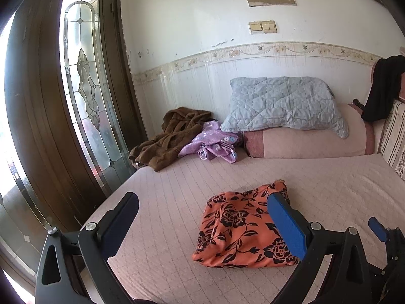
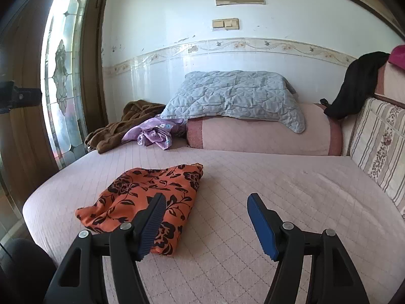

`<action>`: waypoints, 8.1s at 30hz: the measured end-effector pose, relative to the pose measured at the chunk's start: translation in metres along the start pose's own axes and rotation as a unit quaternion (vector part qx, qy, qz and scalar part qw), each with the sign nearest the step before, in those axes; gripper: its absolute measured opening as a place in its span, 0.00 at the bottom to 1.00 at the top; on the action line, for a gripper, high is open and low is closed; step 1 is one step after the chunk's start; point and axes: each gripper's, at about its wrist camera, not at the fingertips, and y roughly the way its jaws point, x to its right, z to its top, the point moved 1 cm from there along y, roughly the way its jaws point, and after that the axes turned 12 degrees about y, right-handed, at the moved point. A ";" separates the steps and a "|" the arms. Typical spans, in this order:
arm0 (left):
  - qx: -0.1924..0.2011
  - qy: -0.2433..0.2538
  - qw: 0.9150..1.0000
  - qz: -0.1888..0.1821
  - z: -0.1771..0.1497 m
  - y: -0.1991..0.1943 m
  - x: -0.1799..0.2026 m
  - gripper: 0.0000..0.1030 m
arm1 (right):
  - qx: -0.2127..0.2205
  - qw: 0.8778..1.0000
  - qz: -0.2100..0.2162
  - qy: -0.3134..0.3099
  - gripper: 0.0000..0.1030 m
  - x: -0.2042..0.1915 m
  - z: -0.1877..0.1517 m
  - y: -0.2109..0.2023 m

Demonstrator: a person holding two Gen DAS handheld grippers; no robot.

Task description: Fold small clothes

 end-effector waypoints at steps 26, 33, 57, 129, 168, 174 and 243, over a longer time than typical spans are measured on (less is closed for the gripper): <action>0.002 -0.030 0.999 -0.029 -0.024 0.001 -0.032 0.98 | -0.032 0.998 -0.017 0.041 0.69 -0.064 0.021 -0.071; 0.013 -0.049 0.998 -0.040 -0.022 -0.012 -0.056 0.98 | -0.022 0.999 -0.013 0.031 0.69 -0.083 0.038 -0.095; 0.024 -0.077 0.996 -0.042 -0.020 -0.034 -0.101 0.98 | -0.007 1.000 -0.013 0.005 0.69 -0.135 0.063 -0.109; 0.017 -0.063 0.997 -0.049 -0.027 -0.031 -0.102 0.98 | -0.012 0.999 -0.040 0.003 0.69 -0.142 0.057 -0.107; 0.012 -0.047 0.996 -0.073 -0.029 -0.019 -0.089 0.98 | -0.023 0.998 -0.057 0.011 0.69 -0.128 0.056 -0.098; 0.012 -0.047 0.996 -0.075 -0.030 -0.017 -0.089 0.98 | -0.026 0.998 -0.057 0.006 0.69 -0.130 0.054 -0.094; 0.004 -0.040 0.997 -0.068 -0.033 -0.002 -0.107 0.98 | -0.038 0.998 -0.052 -0.013 0.69 -0.147 0.048 -0.073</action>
